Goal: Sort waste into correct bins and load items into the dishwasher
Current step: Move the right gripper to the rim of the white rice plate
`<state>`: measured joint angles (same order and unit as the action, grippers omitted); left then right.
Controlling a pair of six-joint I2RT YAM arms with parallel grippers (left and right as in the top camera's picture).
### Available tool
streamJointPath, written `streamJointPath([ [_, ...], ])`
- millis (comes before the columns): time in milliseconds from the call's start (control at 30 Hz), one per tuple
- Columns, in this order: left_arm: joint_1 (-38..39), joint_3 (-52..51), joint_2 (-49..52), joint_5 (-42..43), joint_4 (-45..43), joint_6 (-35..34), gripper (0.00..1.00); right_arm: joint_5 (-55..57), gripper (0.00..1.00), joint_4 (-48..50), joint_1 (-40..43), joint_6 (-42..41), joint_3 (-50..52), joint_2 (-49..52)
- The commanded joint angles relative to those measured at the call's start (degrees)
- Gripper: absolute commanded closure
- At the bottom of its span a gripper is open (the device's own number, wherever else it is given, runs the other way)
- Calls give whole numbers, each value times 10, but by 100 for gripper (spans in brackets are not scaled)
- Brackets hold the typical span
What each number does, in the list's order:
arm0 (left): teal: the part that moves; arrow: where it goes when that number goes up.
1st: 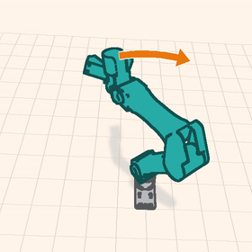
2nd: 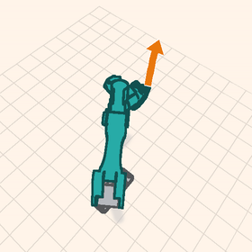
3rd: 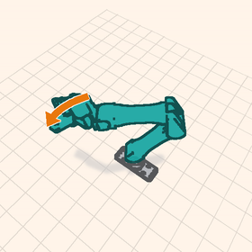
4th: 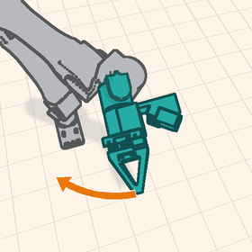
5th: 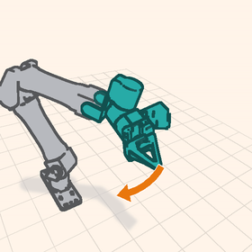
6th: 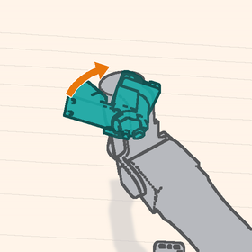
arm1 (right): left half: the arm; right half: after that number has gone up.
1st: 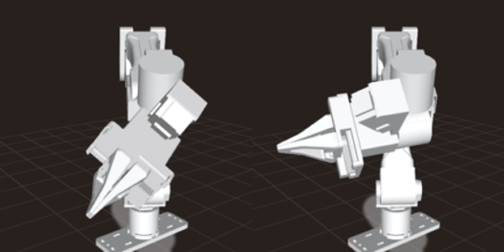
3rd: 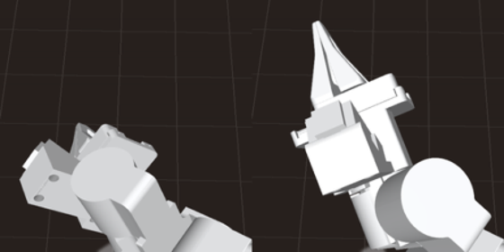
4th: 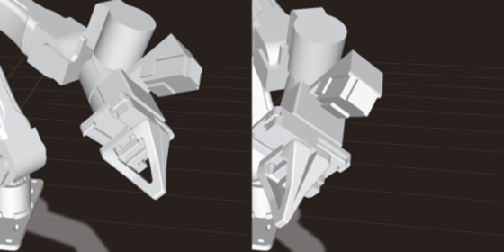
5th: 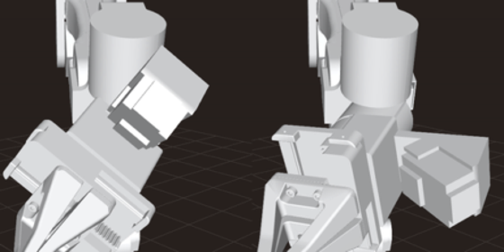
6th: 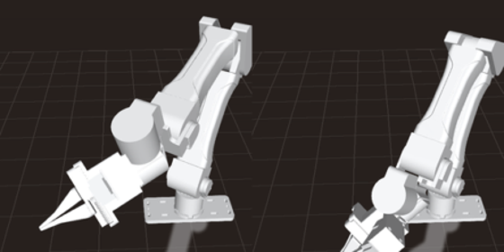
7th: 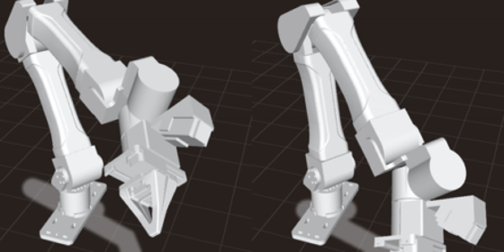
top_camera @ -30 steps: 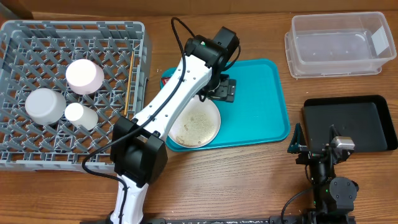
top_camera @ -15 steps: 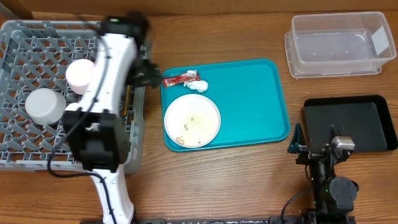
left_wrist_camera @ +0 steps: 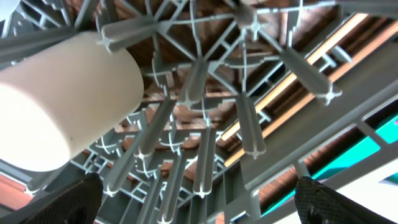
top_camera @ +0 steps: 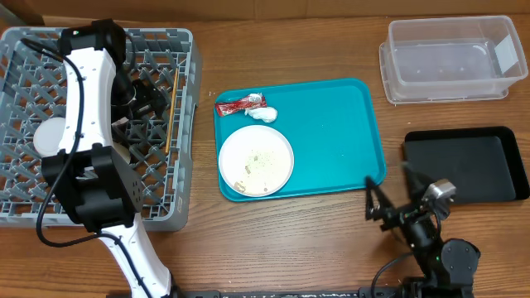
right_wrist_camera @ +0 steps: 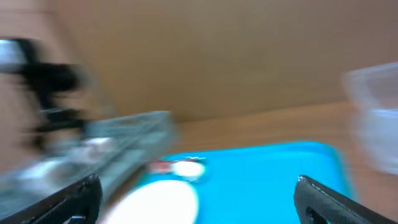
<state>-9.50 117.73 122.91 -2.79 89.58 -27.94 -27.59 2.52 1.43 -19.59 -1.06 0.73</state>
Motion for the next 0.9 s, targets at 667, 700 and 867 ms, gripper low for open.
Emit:
streamJointPath([
  [667, -2, -4, 6, 9, -92, 9, 0, -196, 0, 13, 1, -71, -349, 259],
  [700, -2, -4, 6, 9, -95, 9, 0, -226, 0, -22, 1, -52, -387, 299],
  [867, -2, -4, 6, 9, -104, 9, 0, -273, 1, -249, -29, 81, -588, 489],
])
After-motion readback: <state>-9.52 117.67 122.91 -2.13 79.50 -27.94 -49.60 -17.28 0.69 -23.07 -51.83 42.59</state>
